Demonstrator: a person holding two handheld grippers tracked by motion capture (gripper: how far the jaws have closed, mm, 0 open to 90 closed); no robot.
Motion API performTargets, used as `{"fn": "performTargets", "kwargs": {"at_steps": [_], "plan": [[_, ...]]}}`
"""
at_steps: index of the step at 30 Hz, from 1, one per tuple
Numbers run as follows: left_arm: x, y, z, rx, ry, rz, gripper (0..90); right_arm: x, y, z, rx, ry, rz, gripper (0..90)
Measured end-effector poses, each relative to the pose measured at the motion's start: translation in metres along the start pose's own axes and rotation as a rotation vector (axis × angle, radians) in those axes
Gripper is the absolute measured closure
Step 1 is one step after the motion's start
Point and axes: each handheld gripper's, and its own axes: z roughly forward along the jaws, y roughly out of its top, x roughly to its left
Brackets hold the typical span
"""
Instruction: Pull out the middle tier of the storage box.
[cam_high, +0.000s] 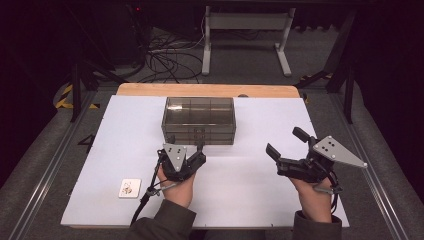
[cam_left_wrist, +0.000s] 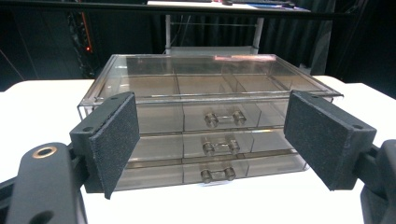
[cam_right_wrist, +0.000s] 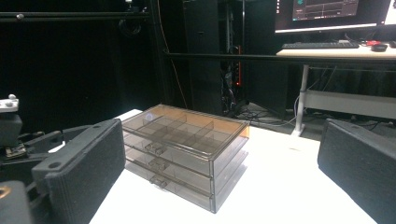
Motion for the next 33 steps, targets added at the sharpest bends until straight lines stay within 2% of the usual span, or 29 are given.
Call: {"fn": "performTargets", "kwargs": {"at_steps": [20, 33], "plan": [[-0.014, -0.005, 0.021, 0.034, 0.014, -0.002, 23.4, -0.001, 0.001, -0.001, -0.011, -0.003, 0.005, 1.7], [-0.018, -0.015, 0.039, 0.088, 0.057, -0.003, 26.7, -0.001, 0.002, -0.002, -0.015, -0.001, 0.005, 1.7]]}}
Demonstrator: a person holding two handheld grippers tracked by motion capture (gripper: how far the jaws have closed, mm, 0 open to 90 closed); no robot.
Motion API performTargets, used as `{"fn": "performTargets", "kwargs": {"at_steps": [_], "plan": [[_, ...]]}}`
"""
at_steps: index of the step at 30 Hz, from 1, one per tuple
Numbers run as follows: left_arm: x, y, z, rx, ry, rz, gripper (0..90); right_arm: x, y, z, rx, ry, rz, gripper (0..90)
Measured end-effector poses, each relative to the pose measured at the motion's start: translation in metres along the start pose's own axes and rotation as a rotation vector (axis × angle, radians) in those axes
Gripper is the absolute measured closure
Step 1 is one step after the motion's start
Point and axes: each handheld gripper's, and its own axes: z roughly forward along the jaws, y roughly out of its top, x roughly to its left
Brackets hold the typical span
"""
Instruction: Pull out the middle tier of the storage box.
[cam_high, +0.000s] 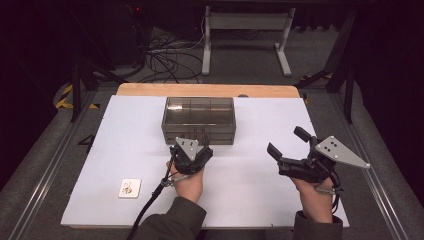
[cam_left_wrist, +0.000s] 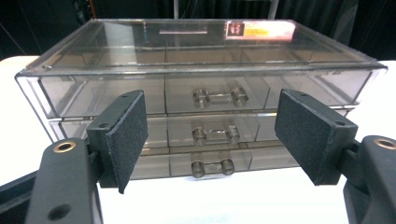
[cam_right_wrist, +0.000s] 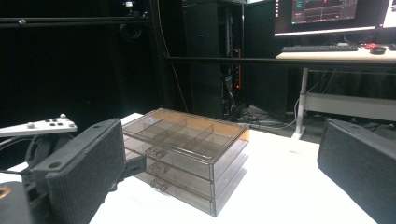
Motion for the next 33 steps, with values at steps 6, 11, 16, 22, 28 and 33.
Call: {"fn": "performTargets", "kwargs": {"at_steps": [6, 11, 16, 22, 28, 33], "plan": [[-0.001, -0.003, 0.008, 0.024, 0.012, -0.007, 28.7, 0.0, 0.0, -0.001, -0.002, 0.001, -0.001, 1.7], [-0.001, -0.005, 0.012, 0.035, 0.023, -0.015, 29.3, 0.0, 0.0, 0.0, -0.001, 0.0, 0.002, 1.7], [-0.002, -0.007, 0.017, 0.051, 0.034, -0.017, 29.9, 0.0, 0.0, 0.0, -0.001, 0.0, 0.002, 1.7], [-0.003, -0.012, 0.023, 0.075, 0.051, -0.021, 30.5, -0.001, 0.0, -0.001, -0.002, -0.001, 0.004, 1.7], [-0.004, -0.014, 0.027, 0.087, 0.061, -0.019, 31.4, -0.001, 0.0, -0.001, -0.004, -0.003, 0.001, 1.7], [-0.004, -0.017, 0.031, 0.099, 0.075, -0.015, 33.4, -0.001, 0.0, -0.001, 0.0, 0.0, 0.003, 1.8]]}}
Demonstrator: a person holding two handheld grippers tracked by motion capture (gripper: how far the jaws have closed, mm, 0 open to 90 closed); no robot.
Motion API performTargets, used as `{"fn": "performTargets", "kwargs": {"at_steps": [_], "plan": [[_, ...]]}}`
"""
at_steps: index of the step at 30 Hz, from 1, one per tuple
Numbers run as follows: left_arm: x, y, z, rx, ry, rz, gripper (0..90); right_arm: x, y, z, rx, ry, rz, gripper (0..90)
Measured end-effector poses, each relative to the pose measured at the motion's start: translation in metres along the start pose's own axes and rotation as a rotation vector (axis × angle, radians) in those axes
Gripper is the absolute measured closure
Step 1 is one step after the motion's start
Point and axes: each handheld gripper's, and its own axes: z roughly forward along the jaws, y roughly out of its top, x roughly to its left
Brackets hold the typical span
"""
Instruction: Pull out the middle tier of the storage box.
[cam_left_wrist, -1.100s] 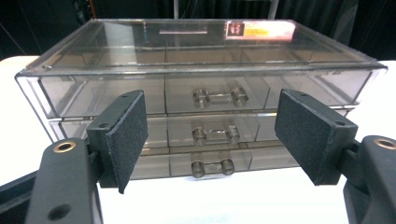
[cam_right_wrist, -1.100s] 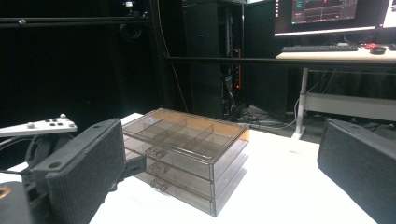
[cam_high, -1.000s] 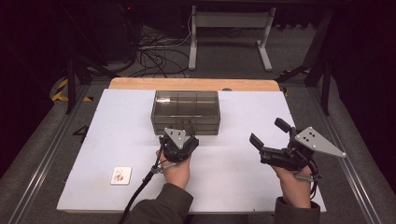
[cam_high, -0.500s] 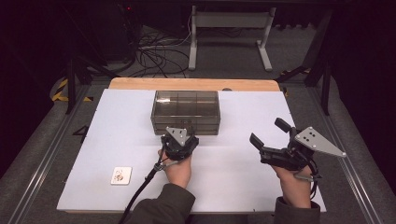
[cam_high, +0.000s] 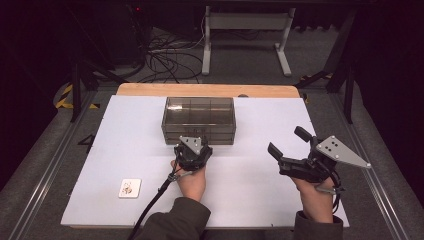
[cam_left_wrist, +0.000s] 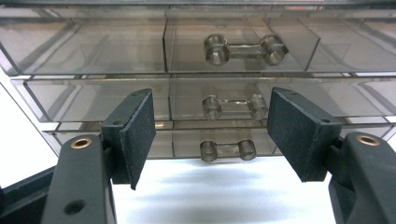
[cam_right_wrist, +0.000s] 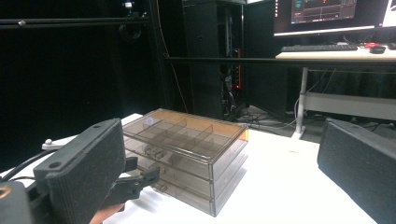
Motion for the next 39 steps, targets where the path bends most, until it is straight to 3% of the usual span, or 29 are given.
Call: {"fn": "performTargets", "kwargs": {"at_steps": [14, 24, 39], "plan": [[-0.0033, -0.0016, 0.0032, 0.0, -0.003, 0.004, 37.2, 0.0002, -0.0002, 0.0004, 0.001, 0.0, 0.003, 1.8], [-0.0037, -0.0005, 0.0054, 0.019, -0.013, -0.024, 39.3, 0.0008, -0.0004, 0.0012, 0.003, 0.001, 0.0, 1.8], [-0.0086, 0.0003, 0.0081, 0.032, -0.004, -0.028, 40.8, 0.0016, -0.0008, 0.0021, 0.005, 0.003, 0.0, 1.8]]}}
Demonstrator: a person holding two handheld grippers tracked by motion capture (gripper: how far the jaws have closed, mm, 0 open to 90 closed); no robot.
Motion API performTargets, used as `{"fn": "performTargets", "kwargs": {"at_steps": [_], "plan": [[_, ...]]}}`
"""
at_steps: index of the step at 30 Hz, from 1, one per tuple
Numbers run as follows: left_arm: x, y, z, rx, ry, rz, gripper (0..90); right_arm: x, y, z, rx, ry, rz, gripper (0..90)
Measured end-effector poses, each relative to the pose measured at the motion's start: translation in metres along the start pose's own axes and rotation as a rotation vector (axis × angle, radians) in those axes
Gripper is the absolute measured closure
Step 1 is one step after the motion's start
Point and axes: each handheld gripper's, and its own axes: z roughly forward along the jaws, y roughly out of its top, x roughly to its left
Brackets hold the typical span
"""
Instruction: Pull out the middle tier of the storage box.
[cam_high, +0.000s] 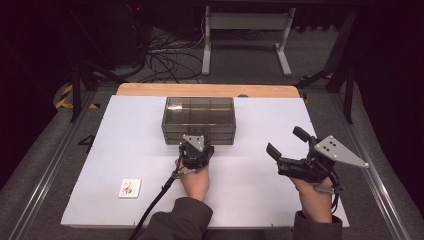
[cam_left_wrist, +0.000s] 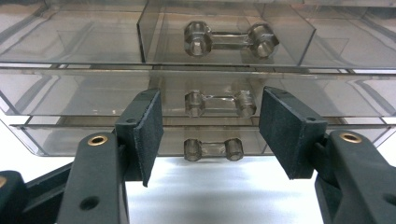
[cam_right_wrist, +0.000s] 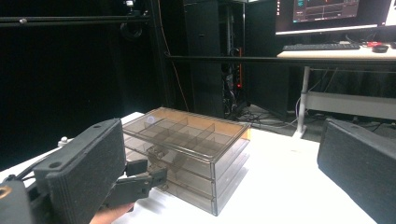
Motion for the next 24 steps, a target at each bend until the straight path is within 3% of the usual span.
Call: {"fn": "performTargets", "kwargs": {"at_steps": [13, 20, 24], "plan": [[-0.0007, 0.0, 0.0002, 0.002, 0.011, 0.0, 44.9, 0.0009, -0.0002, 0.0006, 0.004, 0.003, -0.004, 1.9], [-0.0031, -0.0007, -0.0009, -0.003, -0.003, 0.021, 55.4, 0.0009, 0.0, 0.0003, 0.002, 0.002, -0.003, 1.9], [-0.0029, -0.0007, -0.001, -0.002, -0.005, 0.019, 55.4, 0.0011, -0.0001, 0.0004, 0.002, 0.003, -0.005, 1.9]]}}
